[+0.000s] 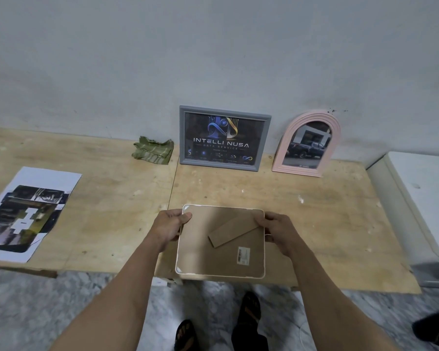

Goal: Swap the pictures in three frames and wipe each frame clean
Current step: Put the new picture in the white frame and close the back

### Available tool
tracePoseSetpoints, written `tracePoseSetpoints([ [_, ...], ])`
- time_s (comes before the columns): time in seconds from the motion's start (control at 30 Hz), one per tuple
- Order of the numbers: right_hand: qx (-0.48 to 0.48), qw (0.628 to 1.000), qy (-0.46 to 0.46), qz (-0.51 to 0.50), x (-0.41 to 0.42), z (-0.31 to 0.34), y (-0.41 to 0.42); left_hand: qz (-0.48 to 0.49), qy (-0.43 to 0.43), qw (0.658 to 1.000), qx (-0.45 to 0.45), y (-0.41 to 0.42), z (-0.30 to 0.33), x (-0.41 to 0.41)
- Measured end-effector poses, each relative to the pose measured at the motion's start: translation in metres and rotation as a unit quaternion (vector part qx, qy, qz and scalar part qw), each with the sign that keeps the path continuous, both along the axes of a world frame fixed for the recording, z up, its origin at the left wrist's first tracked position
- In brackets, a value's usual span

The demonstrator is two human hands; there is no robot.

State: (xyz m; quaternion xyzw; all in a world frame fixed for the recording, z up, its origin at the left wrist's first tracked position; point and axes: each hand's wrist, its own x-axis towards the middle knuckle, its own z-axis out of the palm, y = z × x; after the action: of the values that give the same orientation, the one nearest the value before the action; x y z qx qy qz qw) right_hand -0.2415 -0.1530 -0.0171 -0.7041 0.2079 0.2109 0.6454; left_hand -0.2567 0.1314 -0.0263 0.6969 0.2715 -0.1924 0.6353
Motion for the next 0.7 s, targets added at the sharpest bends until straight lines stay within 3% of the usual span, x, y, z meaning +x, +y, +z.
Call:
tracePoseSetpoints([
  [0.13, 0.018, 0.999, -0.038, 0.006, 0.005, 0.012, 0.004, 0.020, -0.028, 0.999, 0.023, 0.002, -0.002, 0.008],
  [0.2, 0.014, 0.996, -0.092, 0.016, 0.012, 0.021, 0.012, 0.001, -0.062, 0.989, 0.136, -0.001, 0.005, 0.019],
  [0.27, -0.049, 0.980, -0.191, 0.023, 0.019, 0.030, 0.024, 0.016, -0.083, 0.969, 0.231, -0.011, 0.025, 0.030],
  [0.33, -0.127, 0.943, -0.305, 0.033, 0.022, 0.040, 0.043, 0.040, -0.082, 0.987, 0.131, -0.024, 0.052, 0.042],
  [0.43, -0.150, 0.902, -0.399, 0.064, 0.015, 0.058, 0.079, 0.055, -0.048, 0.996, -0.049, -0.037, 0.083, 0.060],
  [0.57, -0.264, 0.834, -0.453, 0.173, 0.010, 0.053, 0.107, 0.129, -0.030, 0.988, -0.079, -0.027, 0.094, 0.067],
  [0.63, -0.225, 0.850, -0.412, 0.239, 0.009, 0.052, 0.113, 0.133, -0.018, 0.989, -0.065, -0.012, 0.090, 0.063],
  [0.7, -0.198, 0.882, -0.364, 0.225, 0.009, 0.056, 0.112, 0.125, -0.021, 0.990, -0.065, 0.004, 0.085, 0.057],
])
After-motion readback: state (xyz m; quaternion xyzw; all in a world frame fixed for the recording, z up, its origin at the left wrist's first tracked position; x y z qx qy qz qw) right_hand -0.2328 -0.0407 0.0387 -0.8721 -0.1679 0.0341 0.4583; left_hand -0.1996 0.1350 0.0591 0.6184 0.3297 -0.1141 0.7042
